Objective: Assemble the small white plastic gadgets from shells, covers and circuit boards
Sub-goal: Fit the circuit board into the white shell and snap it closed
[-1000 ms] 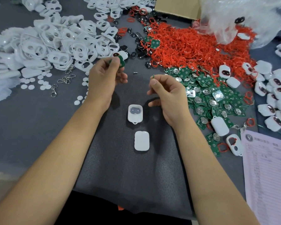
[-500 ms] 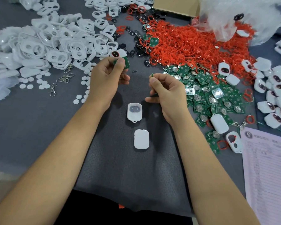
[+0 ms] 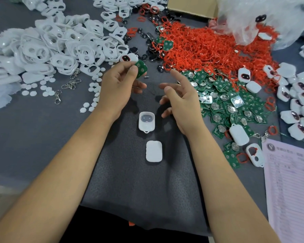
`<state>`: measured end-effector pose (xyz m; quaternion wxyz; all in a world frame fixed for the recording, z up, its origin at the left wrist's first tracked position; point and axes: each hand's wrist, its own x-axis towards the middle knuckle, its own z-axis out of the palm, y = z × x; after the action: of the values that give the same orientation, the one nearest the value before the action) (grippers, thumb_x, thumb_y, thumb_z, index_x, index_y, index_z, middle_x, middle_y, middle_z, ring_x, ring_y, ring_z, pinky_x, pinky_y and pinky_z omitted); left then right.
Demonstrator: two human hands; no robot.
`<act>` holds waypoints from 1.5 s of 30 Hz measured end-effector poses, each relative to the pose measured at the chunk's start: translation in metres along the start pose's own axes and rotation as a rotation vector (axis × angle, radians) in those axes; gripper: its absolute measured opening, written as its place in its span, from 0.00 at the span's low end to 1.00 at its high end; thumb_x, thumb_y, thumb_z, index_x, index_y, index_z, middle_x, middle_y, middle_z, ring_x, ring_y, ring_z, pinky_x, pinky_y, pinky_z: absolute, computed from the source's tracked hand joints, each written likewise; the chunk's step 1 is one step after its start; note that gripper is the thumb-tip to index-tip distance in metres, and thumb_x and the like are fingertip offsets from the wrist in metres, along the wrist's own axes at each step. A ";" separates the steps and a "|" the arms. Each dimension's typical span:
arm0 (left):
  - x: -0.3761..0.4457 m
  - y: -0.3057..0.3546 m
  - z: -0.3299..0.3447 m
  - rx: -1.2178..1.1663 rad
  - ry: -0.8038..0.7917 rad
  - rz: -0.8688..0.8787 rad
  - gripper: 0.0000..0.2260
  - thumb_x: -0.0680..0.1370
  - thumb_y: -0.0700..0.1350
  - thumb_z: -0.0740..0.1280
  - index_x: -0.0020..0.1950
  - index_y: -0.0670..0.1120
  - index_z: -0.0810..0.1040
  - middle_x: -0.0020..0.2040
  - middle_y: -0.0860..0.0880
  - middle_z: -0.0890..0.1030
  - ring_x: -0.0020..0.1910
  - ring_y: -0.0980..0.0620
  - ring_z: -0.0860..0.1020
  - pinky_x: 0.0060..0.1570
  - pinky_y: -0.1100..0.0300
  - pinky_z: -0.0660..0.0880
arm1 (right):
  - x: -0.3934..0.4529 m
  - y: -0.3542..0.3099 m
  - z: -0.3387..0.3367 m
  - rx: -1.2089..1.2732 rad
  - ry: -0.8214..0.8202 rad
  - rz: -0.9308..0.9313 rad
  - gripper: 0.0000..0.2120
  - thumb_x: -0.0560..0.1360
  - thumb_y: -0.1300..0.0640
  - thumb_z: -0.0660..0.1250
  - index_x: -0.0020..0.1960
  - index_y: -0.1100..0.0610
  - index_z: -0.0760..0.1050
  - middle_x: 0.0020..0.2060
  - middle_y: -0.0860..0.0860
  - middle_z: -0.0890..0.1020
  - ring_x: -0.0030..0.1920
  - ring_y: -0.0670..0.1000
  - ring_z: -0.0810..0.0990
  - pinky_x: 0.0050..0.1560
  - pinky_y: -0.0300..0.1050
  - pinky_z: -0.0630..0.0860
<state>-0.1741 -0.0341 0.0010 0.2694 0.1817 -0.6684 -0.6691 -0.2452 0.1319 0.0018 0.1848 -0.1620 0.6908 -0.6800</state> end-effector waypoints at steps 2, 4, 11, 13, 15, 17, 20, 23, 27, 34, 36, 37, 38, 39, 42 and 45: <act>0.000 0.000 0.000 0.007 0.011 0.002 0.08 0.85 0.43 0.64 0.58 0.54 0.81 0.49 0.53 0.87 0.39 0.51 0.86 0.38 0.60 0.80 | 0.001 0.000 0.000 0.025 0.039 0.011 0.21 0.83 0.65 0.61 0.75 0.53 0.69 0.52 0.54 0.83 0.33 0.47 0.79 0.24 0.42 0.73; -0.001 -0.001 0.000 0.036 0.008 0.019 0.09 0.84 0.44 0.66 0.56 0.57 0.82 0.46 0.57 0.86 0.38 0.53 0.84 0.37 0.61 0.80 | 0.002 0.000 -0.001 0.043 0.062 0.029 0.19 0.83 0.66 0.61 0.72 0.56 0.70 0.47 0.53 0.83 0.32 0.47 0.77 0.23 0.40 0.71; -0.006 0.000 0.001 0.269 -0.137 0.123 0.04 0.82 0.47 0.70 0.57 0.52 0.82 0.41 0.64 0.83 0.34 0.64 0.77 0.36 0.70 0.73 | -0.001 0.000 -0.002 0.024 -0.009 -0.005 0.10 0.83 0.64 0.64 0.63 0.60 0.78 0.45 0.55 0.82 0.33 0.47 0.75 0.23 0.40 0.71; -0.008 0.001 0.001 0.322 -0.172 0.139 0.04 0.82 0.47 0.71 0.56 0.50 0.83 0.42 0.66 0.83 0.38 0.66 0.79 0.39 0.72 0.73 | -0.003 -0.001 -0.003 0.002 -0.042 -0.029 0.09 0.83 0.64 0.65 0.61 0.61 0.79 0.44 0.55 0.82 0.33 0.48 0.75 0.24 0.40 0.72; -0.009 0.001 0.001 0.357 -0.180 0.158 0.05 0.82 0.47 0.71 0.57 0.49 0.83 0.44 0.64 0.84 0.42 0.66 0.81 0.43 0.73 0.73 | -0.004 -0.001 -0.003 -0.015 -0.068 -0.042 0.09 0.82 0.65 0.65 0.61 0.61 0.80 0.44 0.56 0.82 0.33 0.48 0.76 0.25 0.40 0.72; -0.009 0.002 0.001 0.385 -0.170 0.176 0.06 0.83 0.47 0.70 0.57 0.49 0.84 0.47 0.60 0.85 0.46 0.64 0.81 0.48 0.71 0.74 | -0.006 -0.002 -0.004 -0.025 -0.090 -0.048 0.12 0.81 0.68 0.63 0.61 0.61 0.80 0.45 0.57 0.83 0.33 0.48 0.76 0.26 0.40 0.73; -0.010 0.004 0.000 0.408 -0.178 0.199 0.08 0.84 0.46 0.68 0.60 0.49 0.85 0.50 0.58 0.85 0.48 0.63 0.82 0.50 0.69 0.75 | -0.007 -0.002 -0.004 -0.022 -0.114 -0.069 0.10 0.81 0.67 0.64 0.60 0.60 0.80 0.42 0.54 0.82 0.33 0.48 0.77 0.26 0.40 0.74; -0.012 0.003 0.000 0.414 -0.182 0.191 0.10 0.85 0.46 0.66 0.61 0.50 0.85 0.40 0.64 0.83 0.38 0.63 0.80 0.42 0.70 0.74 | -0.007 0.000 -0.004 -0.024 -0.106 -0.086 0.07 0.82 0.64 0.67 0.59 0.61 0.80 0.40 0.52 0.82 0.32 0.48 0.77 0.26 0.41 0.74; -0.014 0.005 0.000 0.397 -0.169 0.165 0.10 0.86 0.44 0.63 0.62 0.48 0.83 0.40 0.62 0.83 0.29 0.60 0.76 0.34 0.69 0.72 | -0.006 0.001 -0.006 0.028 -0.098 -0.058 0.07 0.82 0.63 0.67 0.59 0.59 0.80 0.40 0.51 0.84 0.33 0.49 0.77 0.27 0.40 0.74; -0.018 0.008 0.002 0.382 -0.214 0.146 0.08 0.84 0.46 0.68 0.60 0.47 0.84 0.42 0.61 0.83 0.35 0.64 0.77 0.39 0.71 0.72 | -0.005 0.004 -0.005 0.026 -0.087 -0.075 0.06 0.81 0.64 0.68 0.57 0.60 0.80 0.41 0.58 0.82 0.32 0.48 0.77 0.27 0.40 0.75; -0.017 0.008 0.001 0.405 -0.226 0.148 0.08 0.83 0.45 0.69 0.60 0.46 0.85 0.46 0.58 0.84 0.37 0.66 0.78 0.41 0.71 0.73 | -0.006 0.004 -0.004 0.006 -0.091 -0.092 0.06 0.81 0.64 0.69 0.57 0.61 0.80 0.41 0.57 0.83 0.32 0.49 0.77 0.27 0.41 0.76; -0.017 0.008 0.001 0.411 -0.222 0.144 0.08 0.83 0.44 0.69 0.60 0.46 0.85 0.46 0.57 0.84 0.37 0.66 0.78 0.41 0.71 0.73 | -0.006 0.004 -0.003 -0.004 -0.089 -0.102 0.06 0.81 0.64 0.68 0.58 0.61 0.80 0.41 0.57 0.83 0.32 0.49 0.77 0.28 0.42 0.76; -0.017 0.007 0.001 0.415 -0.212 0.142 0.08 0.83 0.44 0.69 0.60 0.46 0.85 0.47 0.56 0.84 0.38 0.66 0.78 0.42 0.70 0.73 | -0.007 0.004 -0.003 -0.010 -0.083 -0.109 0.07 0.82 0.63 0.68 0.58 0.62 0.79 0.41 0.57 0.83 0.32 0.49 0.77 0.27 0.42 0.76; -0.016 0.007 0.001 0.417 -0.192 0.141 0.08 0.83 0.44 0.69 0.59 0.46 0.85 0.47 0.56 0.85 0.39 0.65 0.78 0.42 0.70 0.73 | -0.007 0.004 -0.002 -0.007 -0.072 -0.115 0.07 0.82 0.63 0.68 0.59 0.62 0.79 0.41 0.57 0.83 0.32 0.49 0.77 0.27 0.43 0.77; -0.017 0.006 0.001 0.406 -0.095 0.145 0.07 0.83 0.44 0.68 0.57 0.48 0.85 0.48 0.55 0.86 0.45 0.60 0.81 0.46 0.67 0.75 | -0.009 0.005 -0.003 0.014 -0.038 -0.115 0.08 0.83 0.61 0.67 0.60 0.62 0.79 0.39 0.53 0.83 0.31 0.50 0.77 0.26 0.45 0.77; -0.020 0.003 0.002 0.422 -0.046 0.165 0.08 0.82 0.43 0.67 0.56 0.48 0.85 0.47 0.55 0.85 0.45 0.58 0.81 0.45 0.69 0.75 | -0.010 0.008 -0.003 -0.022 -0.025 -0.131 0.07 0.83 0.60 0.67 0.58 0.60 0.80 0.38 0.50 0.83 0.31 0.50 0.78 0.27 0.45 0.77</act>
<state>-0.1593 -0.0207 0.0016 0.2639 0.1632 -0.8122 -0.4941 -0.2380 0.1391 -0.0055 0.1465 -0.2173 0.6839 -0.6809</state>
